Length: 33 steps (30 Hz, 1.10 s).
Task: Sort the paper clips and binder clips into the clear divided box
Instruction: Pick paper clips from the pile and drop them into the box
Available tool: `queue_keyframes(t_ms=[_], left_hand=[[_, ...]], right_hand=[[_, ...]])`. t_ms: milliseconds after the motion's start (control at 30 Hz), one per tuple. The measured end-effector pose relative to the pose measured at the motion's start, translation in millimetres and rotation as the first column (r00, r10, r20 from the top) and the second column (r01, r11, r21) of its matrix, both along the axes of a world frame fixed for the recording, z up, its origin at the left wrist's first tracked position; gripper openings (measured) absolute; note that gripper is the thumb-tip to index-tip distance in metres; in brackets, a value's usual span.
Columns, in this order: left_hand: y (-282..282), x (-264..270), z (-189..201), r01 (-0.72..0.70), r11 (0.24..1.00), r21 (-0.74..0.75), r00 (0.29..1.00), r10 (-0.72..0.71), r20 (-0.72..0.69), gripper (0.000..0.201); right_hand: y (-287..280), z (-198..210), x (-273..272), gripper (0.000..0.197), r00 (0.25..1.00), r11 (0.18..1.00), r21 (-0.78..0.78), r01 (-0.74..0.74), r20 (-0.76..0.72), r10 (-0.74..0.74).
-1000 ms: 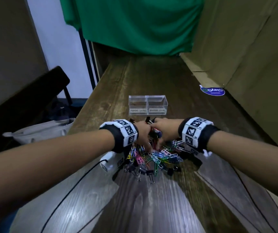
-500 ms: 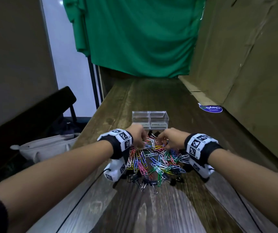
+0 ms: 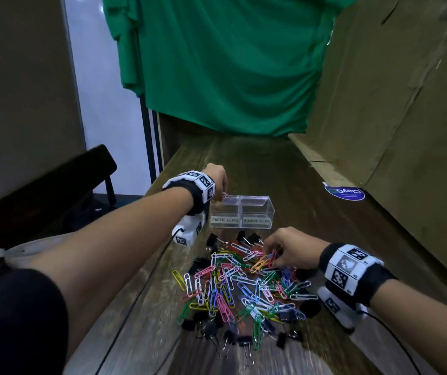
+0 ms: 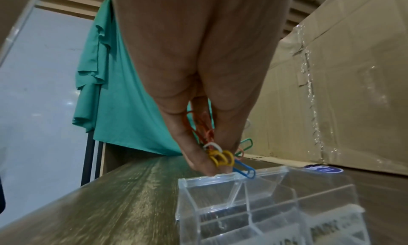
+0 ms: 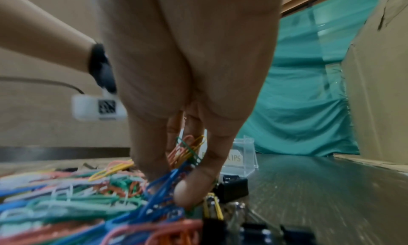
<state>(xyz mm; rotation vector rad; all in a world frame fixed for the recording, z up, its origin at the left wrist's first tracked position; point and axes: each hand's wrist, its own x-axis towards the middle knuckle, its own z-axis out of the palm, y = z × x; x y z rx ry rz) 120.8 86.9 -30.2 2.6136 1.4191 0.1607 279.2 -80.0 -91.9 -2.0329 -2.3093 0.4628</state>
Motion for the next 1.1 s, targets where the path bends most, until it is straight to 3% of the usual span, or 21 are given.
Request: queue_keyframes(t_ms=[267, 367, 433, 500, 600, 667, 733, 800, 867, 967, 1100], left_hand=[[24, 26, -25, 0.041, 0.997, -0.065, 0.979, -0.053, -0.196, 0.029], [21, 23, -27, 0.087, 0.985, -0.150, 0.983, -0.110, -0.147, 0.034], [14, 14, -20, 0.119, 0.980, -0.157, 0.992, -0.124, -0.018, 0.025], [0, -1, -12, 0.142, 0.986, -0.089, 0.989, -0.137, 0.061, 0.013], [-36, -32, -9, 0.200, 0.980, 0.000, 0.979, -0.200, -0.035, 0.014], [-70, -46, -20, 0.301, 0.951, -0.071, 0.946, -0.307, -0.102, 0.014], [-102, -52, -38, 0.374, 0.911, -0.174, 0.908, -0.398, -0.129, 0.035], [-124, -52, -57, 0.373, 0.888, -0.270, 0.883, -0.429, -0.190, 0.069], [-133, -52, -69, 0.342, 0.885, -0.317, 0.874, -0.423, -0.239, 0.085], [-135, -55, -74, 0.321, 0.897, -0.302, 0.870, -0.406, -0.279, 0.085], [-131, -53, -76, 0.326, 0.900, -0.290, 0.891, -0.395, -0.225, 0.071]], right_hand=[[5, 20, 10, 0.020, 0.991, 1.000, 0.000, 0.001, -0.132, -0.001], [14, 39, 14, 0.021, 0.971, 0.999, 0.034, 0.012, -0.240, -0.004], [25, 50, 18, 0.020, 0.949, 0.998, 0.056, 0.011, -0.316, 0.008], [39, 59, 22, 0.021, 0.936, 0.994, 0.099, 0.049, -0.353, -0.011], [63, 70, 18, 0.022, 0.913, 0.981, 0.167, 0.102, -0.406, -0.026], [85, 71, 10, 0.022, 0.884, 0.975, 0.173, 0.141, -0.465, -0.046], [109, 67, -2, 0.024, 0.870, 0.969, 0.176, 0.172, -0.489, -0.065], [134, 61, -13, 0.023, 0.888, 0.968, 0.176, 0.179, -0.452, -0.082], [154, 52, -24, 0.021, 0.915, 0.971, 0.170, 0.171, -0.393, -0.092], [170, 37, -36, 0.021, 0.958, 0.980, 0.141, 0.143, -0.269, -0.101], [171, 23, -47, 0.027, 0.989, 0.983, 0.114, 0.143, -0.064, -0.136]])
